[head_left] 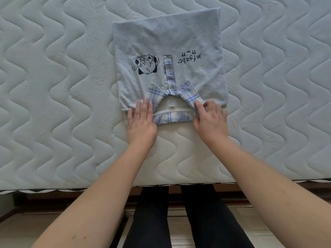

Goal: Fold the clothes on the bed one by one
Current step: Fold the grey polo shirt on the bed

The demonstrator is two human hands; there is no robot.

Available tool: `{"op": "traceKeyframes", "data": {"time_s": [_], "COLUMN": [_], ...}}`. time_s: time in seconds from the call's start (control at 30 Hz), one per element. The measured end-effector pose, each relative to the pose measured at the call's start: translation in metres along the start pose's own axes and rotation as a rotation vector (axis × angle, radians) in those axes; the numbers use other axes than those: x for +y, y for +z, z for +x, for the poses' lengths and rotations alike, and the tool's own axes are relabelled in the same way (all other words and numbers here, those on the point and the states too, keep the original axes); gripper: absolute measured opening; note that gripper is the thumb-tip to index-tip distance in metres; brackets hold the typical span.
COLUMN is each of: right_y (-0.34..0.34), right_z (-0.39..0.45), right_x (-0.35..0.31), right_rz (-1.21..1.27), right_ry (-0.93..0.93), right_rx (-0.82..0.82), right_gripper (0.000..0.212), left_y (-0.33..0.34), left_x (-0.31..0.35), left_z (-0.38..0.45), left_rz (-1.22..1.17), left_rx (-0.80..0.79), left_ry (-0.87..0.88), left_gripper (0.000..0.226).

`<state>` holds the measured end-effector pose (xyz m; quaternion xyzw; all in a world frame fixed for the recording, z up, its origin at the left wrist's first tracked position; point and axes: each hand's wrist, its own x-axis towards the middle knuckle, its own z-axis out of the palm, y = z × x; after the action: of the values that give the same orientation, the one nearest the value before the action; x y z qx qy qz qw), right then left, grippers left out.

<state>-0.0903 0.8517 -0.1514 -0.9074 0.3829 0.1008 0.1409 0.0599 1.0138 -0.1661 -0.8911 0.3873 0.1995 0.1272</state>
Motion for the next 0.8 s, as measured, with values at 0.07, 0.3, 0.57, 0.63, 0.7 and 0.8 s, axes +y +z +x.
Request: {"op": "traceKeyframes", "data": {"time_s": [0.07, 0.3, 0.57, 0.63, 0.7, 0.8], "right_y": [0.001, -0.006, -0.009, -0.011, -0.014, -0.014], "right_z": [0.003, 0.036, 0.063, 0.067, 0.066, 0.061], "right_x": [-0.006, -0.034, -0.043, -0.039, -0.036, -0.034], "right_rz": [0.005, 0.044, -0.120, -0.028, 0.077, 0.136], "right_ry": [-0.007, -0.194, -0.252, -0.251, -0.234, -0.217], "right_rx": [0.026, 0.097, 0.085, 0.177, 0.251, 0.335], "right_gripper": [0.052, 0.054, 0.023, 0.011, 0.006, 0.001], "left_y": [0.003, -0.022, -0.044, -0.046, -0.046, -0.040], "left_x": [-0.001, 0.003, 0.022, 0.020, 0.014, 0.006], "left_z": [0.005, 0.026, 0.057, 0.060, 0.062, 0.063], "left_rz": [0.001, -0.175, -0.099, -0.049, -0.051, -0.123], "left_rx": [-0.049, 0.192, 0.198, 0.278, 0.358, 0.449], "left_ry": [0.040, 0.159, 0.178, 0.246, 0.306, 0.336], "left_gripper": [0.067, 0.063, 0.022, 0.014, 0.007, 0.009]}}
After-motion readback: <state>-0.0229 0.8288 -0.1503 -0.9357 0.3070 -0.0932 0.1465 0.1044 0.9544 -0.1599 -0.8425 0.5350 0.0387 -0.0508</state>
